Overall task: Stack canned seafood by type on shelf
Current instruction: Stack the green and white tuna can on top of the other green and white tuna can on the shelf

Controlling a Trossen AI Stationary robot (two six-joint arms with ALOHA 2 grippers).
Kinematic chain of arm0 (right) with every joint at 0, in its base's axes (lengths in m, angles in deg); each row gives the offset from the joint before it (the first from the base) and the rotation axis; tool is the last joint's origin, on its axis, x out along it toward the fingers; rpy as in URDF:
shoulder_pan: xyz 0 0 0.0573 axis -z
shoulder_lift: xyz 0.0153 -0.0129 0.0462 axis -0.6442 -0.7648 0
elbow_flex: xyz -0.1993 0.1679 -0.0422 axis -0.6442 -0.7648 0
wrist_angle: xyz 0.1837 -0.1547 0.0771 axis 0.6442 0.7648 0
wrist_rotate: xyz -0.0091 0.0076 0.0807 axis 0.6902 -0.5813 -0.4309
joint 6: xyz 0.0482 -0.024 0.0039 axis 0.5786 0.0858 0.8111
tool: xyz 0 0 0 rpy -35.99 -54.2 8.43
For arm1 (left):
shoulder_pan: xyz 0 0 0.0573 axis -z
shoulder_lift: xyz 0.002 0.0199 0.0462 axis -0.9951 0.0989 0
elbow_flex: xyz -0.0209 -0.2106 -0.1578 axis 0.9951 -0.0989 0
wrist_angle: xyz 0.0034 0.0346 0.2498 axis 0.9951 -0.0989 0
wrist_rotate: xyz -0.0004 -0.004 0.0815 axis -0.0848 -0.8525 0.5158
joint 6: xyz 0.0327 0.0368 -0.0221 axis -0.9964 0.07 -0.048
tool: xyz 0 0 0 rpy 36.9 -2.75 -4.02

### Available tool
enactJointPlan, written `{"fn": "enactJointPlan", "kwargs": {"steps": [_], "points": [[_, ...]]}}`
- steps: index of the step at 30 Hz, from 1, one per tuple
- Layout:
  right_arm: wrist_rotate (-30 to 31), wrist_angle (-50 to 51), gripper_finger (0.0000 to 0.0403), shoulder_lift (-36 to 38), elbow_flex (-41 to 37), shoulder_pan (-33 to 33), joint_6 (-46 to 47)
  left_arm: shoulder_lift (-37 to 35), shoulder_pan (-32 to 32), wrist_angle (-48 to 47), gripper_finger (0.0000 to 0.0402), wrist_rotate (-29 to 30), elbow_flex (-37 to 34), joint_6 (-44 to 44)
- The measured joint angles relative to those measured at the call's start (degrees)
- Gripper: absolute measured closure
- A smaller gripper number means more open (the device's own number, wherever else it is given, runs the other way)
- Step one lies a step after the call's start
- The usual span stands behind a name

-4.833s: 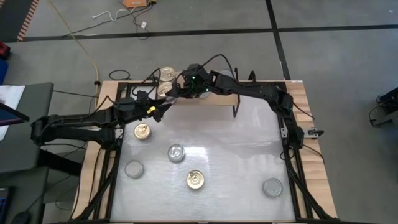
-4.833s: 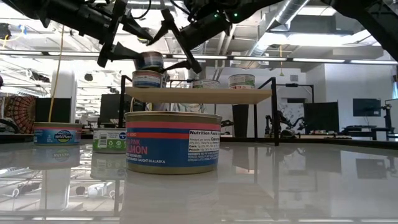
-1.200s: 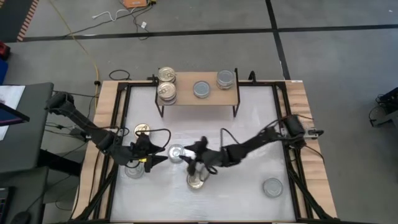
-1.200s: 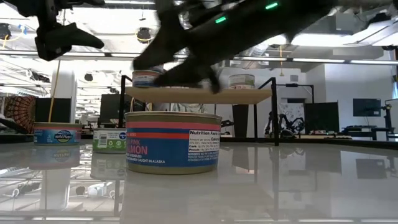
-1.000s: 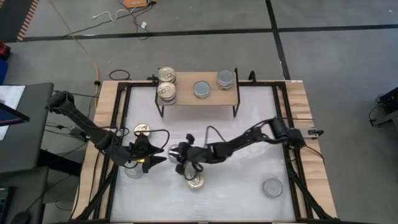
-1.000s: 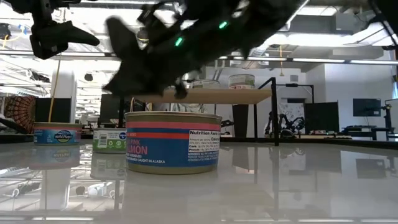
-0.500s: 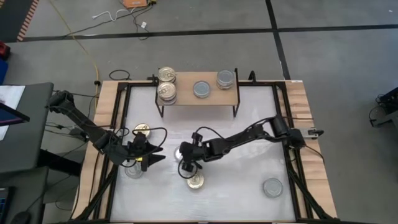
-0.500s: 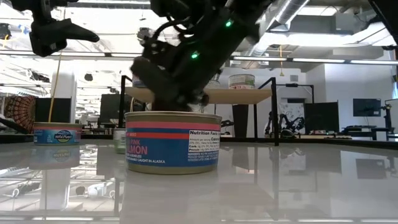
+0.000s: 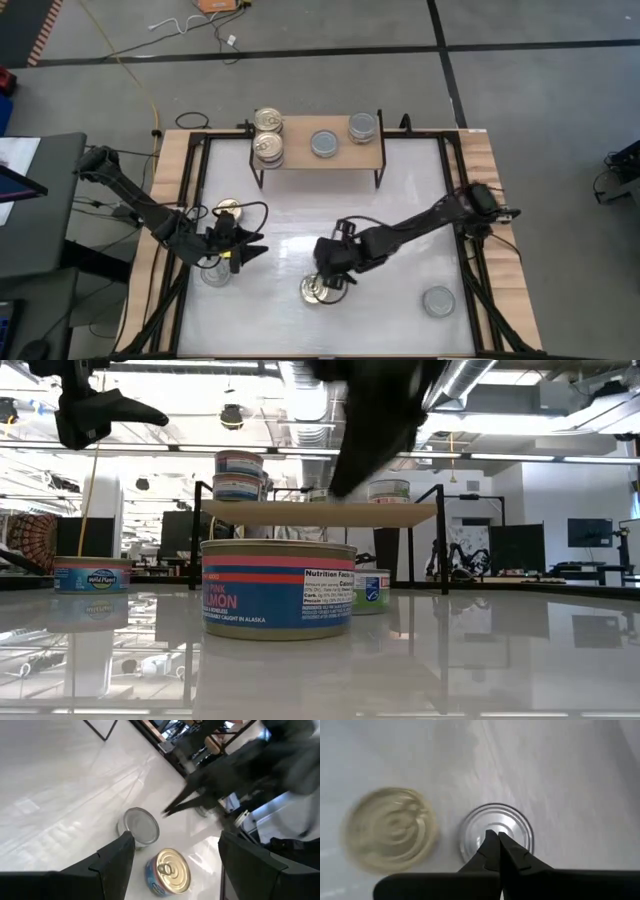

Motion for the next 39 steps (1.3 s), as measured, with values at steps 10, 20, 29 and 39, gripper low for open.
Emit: {"fn": "enactJointPlan", "kwargs": {"steps": [10,20,29,39], "points": [[6.2,-3.2,0.0386,22.7,-20.7,-8.4,17.5,12.8,-0.2,12.9,0.0127,0.7,0.0,-0.7],[23.8,-19.7,0.0373,34.0,-41.3,-21.1,43.9,24.0,-6.7,4.9,0.0127,-0.8,11.1,0.2],[24.6,-28.8,0.0351,25.9,-43.1,-18.3,56.8,29.7,-14.1,-1.0,0.0127,-10.3,15.6,2.2],[24.3,-36.5,0.0294,23.5,-43.1,-16.0,55.7,30.1,-17.7,-2.0,0.0127,-13.1,15.6,4.0]]}}
